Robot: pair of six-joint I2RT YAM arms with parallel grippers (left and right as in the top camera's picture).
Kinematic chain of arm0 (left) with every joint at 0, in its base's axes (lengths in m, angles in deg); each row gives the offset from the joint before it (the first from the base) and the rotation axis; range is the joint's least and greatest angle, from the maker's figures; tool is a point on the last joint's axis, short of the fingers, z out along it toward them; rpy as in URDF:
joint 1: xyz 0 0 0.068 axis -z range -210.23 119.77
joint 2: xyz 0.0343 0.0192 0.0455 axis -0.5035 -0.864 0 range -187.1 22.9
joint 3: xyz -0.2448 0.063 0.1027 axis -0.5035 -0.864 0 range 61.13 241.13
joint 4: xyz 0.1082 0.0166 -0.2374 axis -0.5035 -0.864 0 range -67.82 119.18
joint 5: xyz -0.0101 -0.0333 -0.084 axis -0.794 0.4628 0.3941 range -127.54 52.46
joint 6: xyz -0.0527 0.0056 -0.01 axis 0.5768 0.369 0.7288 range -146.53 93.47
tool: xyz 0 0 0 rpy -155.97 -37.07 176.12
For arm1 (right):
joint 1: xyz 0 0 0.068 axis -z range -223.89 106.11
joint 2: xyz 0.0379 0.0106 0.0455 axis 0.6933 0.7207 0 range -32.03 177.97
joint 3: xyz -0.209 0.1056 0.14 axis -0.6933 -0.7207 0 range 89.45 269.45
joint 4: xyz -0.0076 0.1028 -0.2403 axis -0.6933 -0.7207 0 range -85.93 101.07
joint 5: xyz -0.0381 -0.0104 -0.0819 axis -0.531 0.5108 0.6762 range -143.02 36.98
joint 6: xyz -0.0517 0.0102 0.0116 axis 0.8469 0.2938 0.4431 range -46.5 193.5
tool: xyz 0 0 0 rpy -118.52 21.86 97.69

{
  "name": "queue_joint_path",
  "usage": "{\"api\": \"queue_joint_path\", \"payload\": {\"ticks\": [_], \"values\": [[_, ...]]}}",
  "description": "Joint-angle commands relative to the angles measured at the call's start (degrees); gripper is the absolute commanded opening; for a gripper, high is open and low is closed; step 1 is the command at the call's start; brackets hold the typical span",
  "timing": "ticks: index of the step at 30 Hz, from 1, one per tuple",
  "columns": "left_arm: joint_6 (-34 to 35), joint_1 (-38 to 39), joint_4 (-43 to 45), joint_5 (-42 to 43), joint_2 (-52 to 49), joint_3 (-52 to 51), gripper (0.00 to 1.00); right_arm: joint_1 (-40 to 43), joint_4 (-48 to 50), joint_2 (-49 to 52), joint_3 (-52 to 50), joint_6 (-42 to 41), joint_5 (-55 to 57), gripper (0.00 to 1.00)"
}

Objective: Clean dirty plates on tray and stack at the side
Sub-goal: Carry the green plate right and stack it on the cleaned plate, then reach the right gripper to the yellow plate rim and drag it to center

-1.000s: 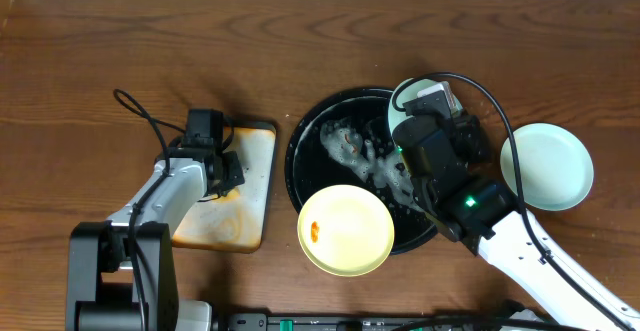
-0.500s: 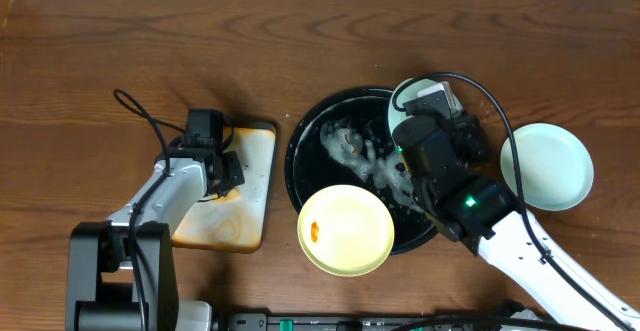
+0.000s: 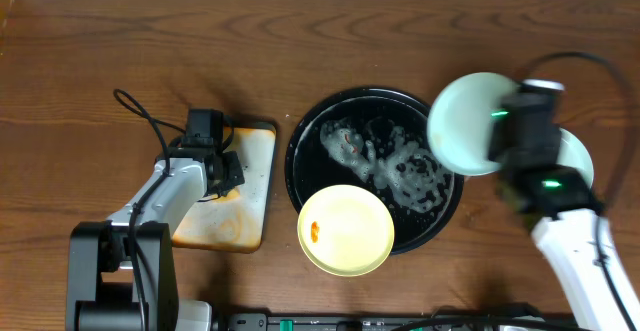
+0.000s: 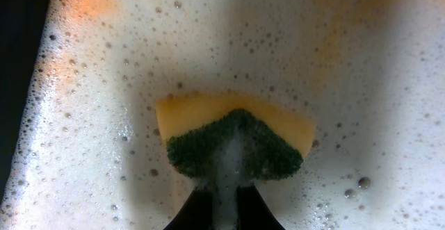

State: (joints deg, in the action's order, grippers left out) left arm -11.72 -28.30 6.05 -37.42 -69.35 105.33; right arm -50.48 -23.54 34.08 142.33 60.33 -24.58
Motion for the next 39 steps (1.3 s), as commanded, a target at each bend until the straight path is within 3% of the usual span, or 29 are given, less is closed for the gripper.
{"api": "queue_joint_path", "payload": {"ticks": [1,4,8,16,17,18,20,23,25,32,37,39], "values": [[0.3,-0.2,-0.1,0.9,-4.5,-2.7,0.08,11.5,-1.4,-1.8,1.4,-7.1,-18.0,0.01],[0.3,-0.2,-0.1,0.9,-4.5,-2.7,0.08,22.6,-3.5,-0.4,1.4,-7.6,-24.4,0.01],[0.3,-0.2,-0.1,0.9,-4.5,-2.7,0.08,32.9,-6.8,3.6,1.4,-8.3,-24.7,0.01],[0.3,-0.2,-0.1,0.9,-4.5,-2.7,0.08,40.6,-6.3,12.2,1.4,-10.6,-24.7,0.01],[0.3,-0.2,-0.1,0.9,-4.5,-2.7,0.08,40.9,-5.8,12.5,1.4,-10.6,-24.7,0.05],[0.3,-0.2,-0.1,0.9,-4.5,-2.7,0.08,41.0,-5.4,12.5,1.4,-10.6,-24.7,0.19],[0.2,-0.2,-0.1,0.9,-4.5,-2.7,0.08,41.1,-4.4,12.1,1.4,-10.6,-25.4,0.36],[0.3,-0.2,-0.1,0.9,-4.5,-2.7,0.08,41.1,-2.5,9.8,1.4,-10.3,-30.6,0.49],[0.3,-0.2,0.0,0.9,-4.5,-2.7,0.08,40.9,-1.4,7.6,1.4,-8.4,-36.6,0.5],[0.3,-0.2,0.1,0.9,-4.4,-2.7,0.08,33.1,-3.7,1.3,1.4,4.5,-68.3,0.32],[0.3,-0.2,0.3,0.9,-4.4,-2.7,0.08,17.2,-13.0,2.6,1.3,14.6,-63.5,0.32],[0.3,-0.2,0.2,0.9,-4.4,-2.7,0.08,10.3,-15.3,4.2,1.3,15.8,-58.3,0.4]]}}
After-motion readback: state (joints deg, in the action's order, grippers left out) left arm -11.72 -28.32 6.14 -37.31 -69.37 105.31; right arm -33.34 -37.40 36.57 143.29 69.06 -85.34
